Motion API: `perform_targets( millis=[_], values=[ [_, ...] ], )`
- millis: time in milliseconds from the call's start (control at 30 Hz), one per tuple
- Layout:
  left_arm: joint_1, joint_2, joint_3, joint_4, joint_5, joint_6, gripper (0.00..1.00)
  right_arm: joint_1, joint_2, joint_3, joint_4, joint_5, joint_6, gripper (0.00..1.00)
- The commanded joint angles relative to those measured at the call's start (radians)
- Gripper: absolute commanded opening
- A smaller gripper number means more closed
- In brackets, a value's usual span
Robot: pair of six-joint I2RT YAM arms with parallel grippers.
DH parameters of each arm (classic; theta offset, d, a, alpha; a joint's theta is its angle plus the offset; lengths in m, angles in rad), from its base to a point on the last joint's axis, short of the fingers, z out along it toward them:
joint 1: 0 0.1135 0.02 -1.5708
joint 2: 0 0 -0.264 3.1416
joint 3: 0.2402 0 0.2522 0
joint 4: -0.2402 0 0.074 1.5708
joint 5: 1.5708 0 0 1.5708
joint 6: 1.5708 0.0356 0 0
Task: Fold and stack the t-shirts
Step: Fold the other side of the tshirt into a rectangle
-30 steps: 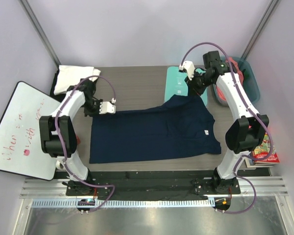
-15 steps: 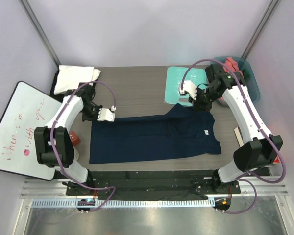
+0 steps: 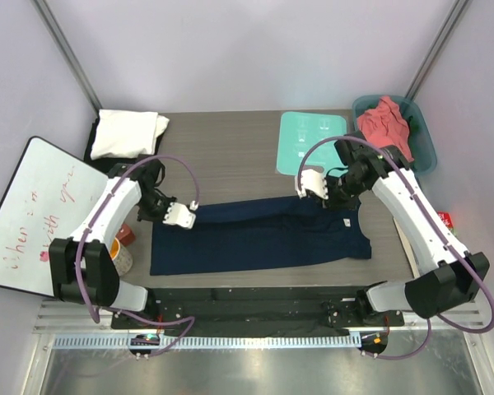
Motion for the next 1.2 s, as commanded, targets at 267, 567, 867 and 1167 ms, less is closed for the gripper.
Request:
perform_targets(
  millis=[267, 567, 867, 1167],
  values=[
    [-0.051, -0.064, -0.072, -0.054, -0.049, 0.026, 0.0, 0.068, -0.086, -0.13, -0.168, 0.036, -0.042, 0.01],
    [-0.061, -0.064, -0.118, -0.051, -0.083, 0.038, 0.0, 0.113, -0.113, -0.188, -0.168, 0.054, -0.059, 0.01],
    [-0.063, -0.057, -0.136, -0.03, -0.132, 0.046, 0.73, 0.217, -0.176, -0.275, -0.168, 0.082, -0.085, 0.41],
    [-0.063, 0.028, -0.026, 0.12, -0.141, -0.069, 0.8, 0.219, -0.17, -0.306, 0.011, 0.12, -0.016, 0.44]
  ],
)
